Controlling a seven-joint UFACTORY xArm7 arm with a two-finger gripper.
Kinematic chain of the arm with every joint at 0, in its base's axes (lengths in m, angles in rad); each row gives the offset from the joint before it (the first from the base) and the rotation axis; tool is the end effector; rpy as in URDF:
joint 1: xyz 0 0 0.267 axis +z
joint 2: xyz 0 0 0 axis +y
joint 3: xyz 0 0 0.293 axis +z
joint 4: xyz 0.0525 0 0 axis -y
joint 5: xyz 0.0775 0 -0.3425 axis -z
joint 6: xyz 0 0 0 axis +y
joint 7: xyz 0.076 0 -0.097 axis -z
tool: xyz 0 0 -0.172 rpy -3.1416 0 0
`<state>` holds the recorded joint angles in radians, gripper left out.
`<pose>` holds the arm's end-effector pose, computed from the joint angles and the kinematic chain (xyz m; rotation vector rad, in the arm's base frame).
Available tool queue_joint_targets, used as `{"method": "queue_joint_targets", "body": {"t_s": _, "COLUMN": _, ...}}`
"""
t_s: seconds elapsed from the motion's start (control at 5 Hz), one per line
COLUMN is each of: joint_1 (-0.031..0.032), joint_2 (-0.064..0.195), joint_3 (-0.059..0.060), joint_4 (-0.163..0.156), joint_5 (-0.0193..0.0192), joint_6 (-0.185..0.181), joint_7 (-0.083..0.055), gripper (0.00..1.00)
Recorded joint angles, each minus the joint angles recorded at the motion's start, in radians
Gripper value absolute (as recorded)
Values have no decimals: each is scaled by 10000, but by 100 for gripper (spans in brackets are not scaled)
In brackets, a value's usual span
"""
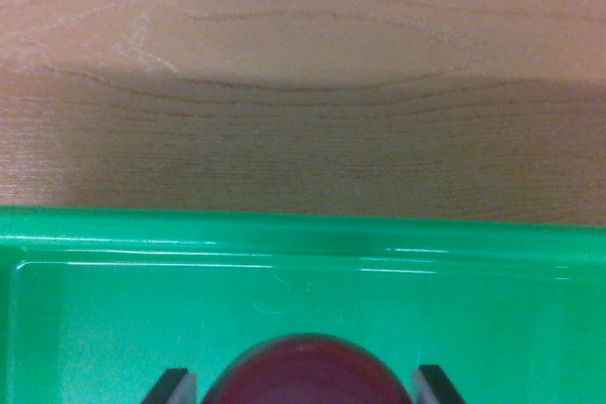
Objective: Pick fruit
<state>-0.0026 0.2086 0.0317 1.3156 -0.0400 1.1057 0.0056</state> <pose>0.5295 0.0073 0.1901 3.1118 0.0634 0.0030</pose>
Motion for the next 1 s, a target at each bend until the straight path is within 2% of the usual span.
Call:
{"method": "queue_joint_targets", "body": {"t_s": 0.2, "joint_1": 0, "joint_2": 0, "joint_3": 0, "joint_4": 0, "joint_5": 0, "joint_6": 0, "joint_7": 0, "gripper": 100}}
{"method": "queue_joint_targets", "body": {"t_s": 0.4, "joint_1": -4, "joint_2": -156, "joint_3": 8, "joint_4": 327, "joint_5": 15, "joint_6": 483, "joint_7": -19, "gripper": 100}}
{"method": "queue_joint_targets", "body": {"t_s": 0.6, "joint_1": -4, "joint_2": -156, "joint_3": 8, "joint_4": 327, "joint_5": 15, "joint_6": 483, "joint_7": -19, "gripper": 100}}
{"method": "queue_joint_targets", "body": {"t_s": 0.8, "joint_1": -8, "joint_2": -304, "joint_3": 15, "joint_4": 634, "joint_5": 29, "joint_6": 937, "joint_7": -36, "gripper": 100}}
{"method": "queue_joint_targets", "body": {"t_s": 1.0, "joint_1": -8, "joint_2": -304, "joint_3": 15, "joint_4": 634, "joint_5": 29, "joint_6": 937, "joint_7": -36, "gripper": 100}}
